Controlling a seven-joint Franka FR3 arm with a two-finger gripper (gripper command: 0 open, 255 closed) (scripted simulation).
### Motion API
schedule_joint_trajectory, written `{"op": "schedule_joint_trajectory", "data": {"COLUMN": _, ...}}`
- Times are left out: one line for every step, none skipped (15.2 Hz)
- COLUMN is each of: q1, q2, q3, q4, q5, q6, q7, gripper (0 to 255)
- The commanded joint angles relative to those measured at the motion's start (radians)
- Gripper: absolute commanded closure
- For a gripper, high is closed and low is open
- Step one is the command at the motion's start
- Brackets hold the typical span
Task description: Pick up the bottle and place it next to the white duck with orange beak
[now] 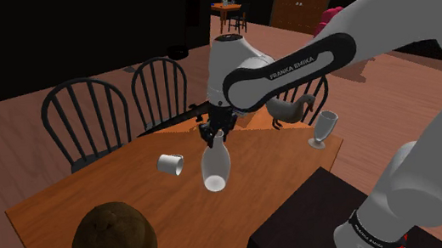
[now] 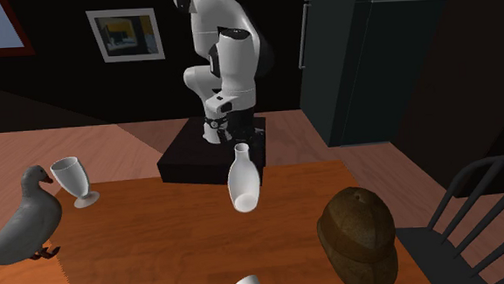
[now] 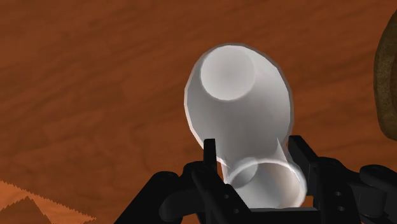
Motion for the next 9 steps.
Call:
{"op": "schedule_joint_trajectory", "data": {"q1": 0.0, "q2": -0.015, "q3": -0.001, "q4": 0.016, "q5": 0.006, "q6": -0.031, "q7": -0.005, "gripper": 255}}
{"op": "schedule_joint_trajectory", "data": {"q1": 0.0, "q2": -0.021, "q3": -0.002, "q4": 0.024, "q5": 0.008, "q6": -0.044, "q7": -0.007, "gripper": 255}}
{"op": "schedule_joint_trajectory", "data": {"q1": 0.0, "q2": -0.028, "q3": -0.002, "q4": 0.031, "q5": 0.01, "q6": -0.058, "q7": -0.009, "gripper": 255}}
{"op": "schedule_joint_trajectory", "data": {"q1": 0.0, "q2": -0.033, "q3": -0.003, "q4": 0.039, "q5": 0.013, "q6": -0.071, "q7": -0.011, "gripper": 255}}
{"op": "schedule_joint_trajectory", "data": {"q1": 0.0, "q2": -0.039, "q3": -0.003, "q4": 0.047, "q5": 0.015, "q6": -0.084, "q7": -0.013, "gripper": 255}}
{"op": "schedule_joint_trajectory", "data": {"q1": 0.0, "q2": -0.044, "q3": -0.004, "q4": 0.055, "q5": 0.016, "q6": -0.098, "q7": -0.014, "gripper": 255}}
{"op": "schedule_joint_trajectory", "data": {"q1": 0.0, "q2": -0.05, "q3": -0.004, "q4": 0.064, "q5": 0.018, "q6": -0.111, "q7": -0.016, "gripper": 255}}
{"op": "schedule_joint_trajectory", "data": {"q1": 0.0, "q2": -0.055, "q3": -0.005, "q4": 0.073, "q5": 0.02, "q6": -0.125, "q7": -0.018, "gripper": 255}}
{"op": "schedule_joint_trajectory", "data": {"q1": 0.0, "q2": -0.059, "q3": -0.005, "q4": 0.081, "q5": 0.021, "q6": -0.138, "q7": -0.019, "gripper": 255}}
